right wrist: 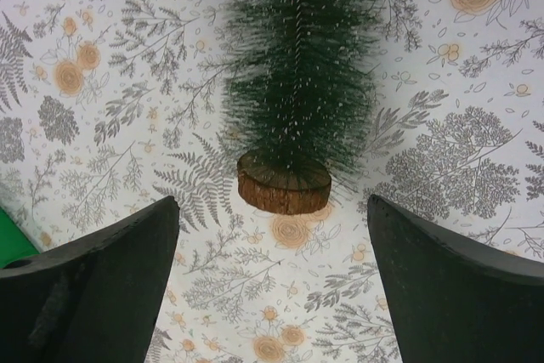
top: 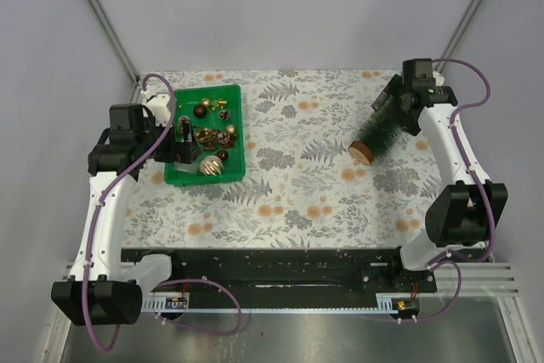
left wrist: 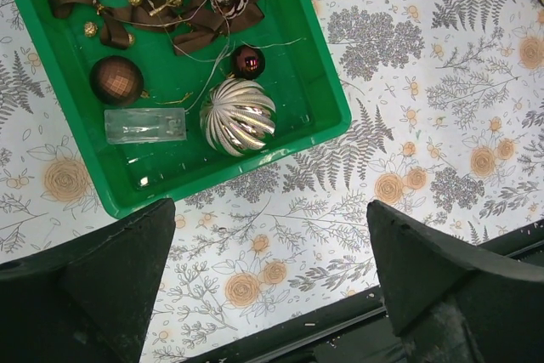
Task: Decorate the small christmas tree
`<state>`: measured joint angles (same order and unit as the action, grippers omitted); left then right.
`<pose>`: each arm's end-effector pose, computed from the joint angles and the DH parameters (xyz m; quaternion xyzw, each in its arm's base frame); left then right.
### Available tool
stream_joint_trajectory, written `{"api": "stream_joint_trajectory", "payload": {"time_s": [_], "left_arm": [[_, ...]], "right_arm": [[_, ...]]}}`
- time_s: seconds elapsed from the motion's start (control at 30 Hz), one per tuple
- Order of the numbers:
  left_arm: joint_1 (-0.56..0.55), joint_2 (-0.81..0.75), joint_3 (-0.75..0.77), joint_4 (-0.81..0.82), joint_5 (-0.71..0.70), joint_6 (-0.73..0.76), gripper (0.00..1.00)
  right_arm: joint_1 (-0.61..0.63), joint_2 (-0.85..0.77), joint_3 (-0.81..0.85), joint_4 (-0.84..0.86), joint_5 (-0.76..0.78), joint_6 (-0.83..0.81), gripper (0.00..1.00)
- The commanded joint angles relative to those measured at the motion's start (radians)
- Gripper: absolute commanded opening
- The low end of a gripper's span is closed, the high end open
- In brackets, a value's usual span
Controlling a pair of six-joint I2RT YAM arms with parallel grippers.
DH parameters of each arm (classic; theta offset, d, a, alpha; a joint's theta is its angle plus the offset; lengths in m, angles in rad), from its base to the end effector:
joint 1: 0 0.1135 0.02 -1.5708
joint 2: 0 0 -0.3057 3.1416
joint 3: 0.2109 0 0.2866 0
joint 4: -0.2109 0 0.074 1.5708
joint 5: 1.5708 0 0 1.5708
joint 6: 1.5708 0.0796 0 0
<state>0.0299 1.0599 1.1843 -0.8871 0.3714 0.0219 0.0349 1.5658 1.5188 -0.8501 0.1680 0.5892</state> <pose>0.2490 -0.0215 0.3721 0.0690 0.9040 -0.1597 0.3907 0.3966 0.0005 0.3468 0.2840 0.8970 0.0257 0.3378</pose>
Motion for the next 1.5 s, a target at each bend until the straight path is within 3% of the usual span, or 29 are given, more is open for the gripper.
{"api": "stream_joint_trajectory", "payload": {"time_s": [0.0,0.33,0.67,0.93,1.07,1.23,1.47], "left_arm": [[-0.001,-0.008,0.011,0.047,0.034,-0.017,0.99],[-0.001,0.012,0.018,-0.018,0.067,0.016,0.99],[0.001,0.022,-0.011,-0.027,0.067,0.058,0.99],[0.001,0.063,-0.008,-0.027,0.070,0.064,0.99],[0.001,0.066,-0.009,-0.027,0.078,0.064,0.99],[-0.001,0.072,-0.011,-0.027,0.083,0.066,0.99],[0.001,0.057,-0.022,-0.027,0.132,0.078,0.99]], "right_arm": [[-0.027,0.075,0.086,0.037,0.053,0.030,0.99],[-0.099,0.307,0.234,0.060,0.103,0.063,0.99],[-0.110,0.427,0.270,0.149,0.116,-0.005,0.96],[-0.116,0.503,0.311,0.180,0.123,-0.015,0.84],[-0.116,0.546,0.319,0.177,0.111,-0.015,0.70],[-0.116,0.516,0.256,0.218,0.081,-0.008,0.34],[-0.101,0.380,0.130,0.318,0.030,0.008,0.19]]}}
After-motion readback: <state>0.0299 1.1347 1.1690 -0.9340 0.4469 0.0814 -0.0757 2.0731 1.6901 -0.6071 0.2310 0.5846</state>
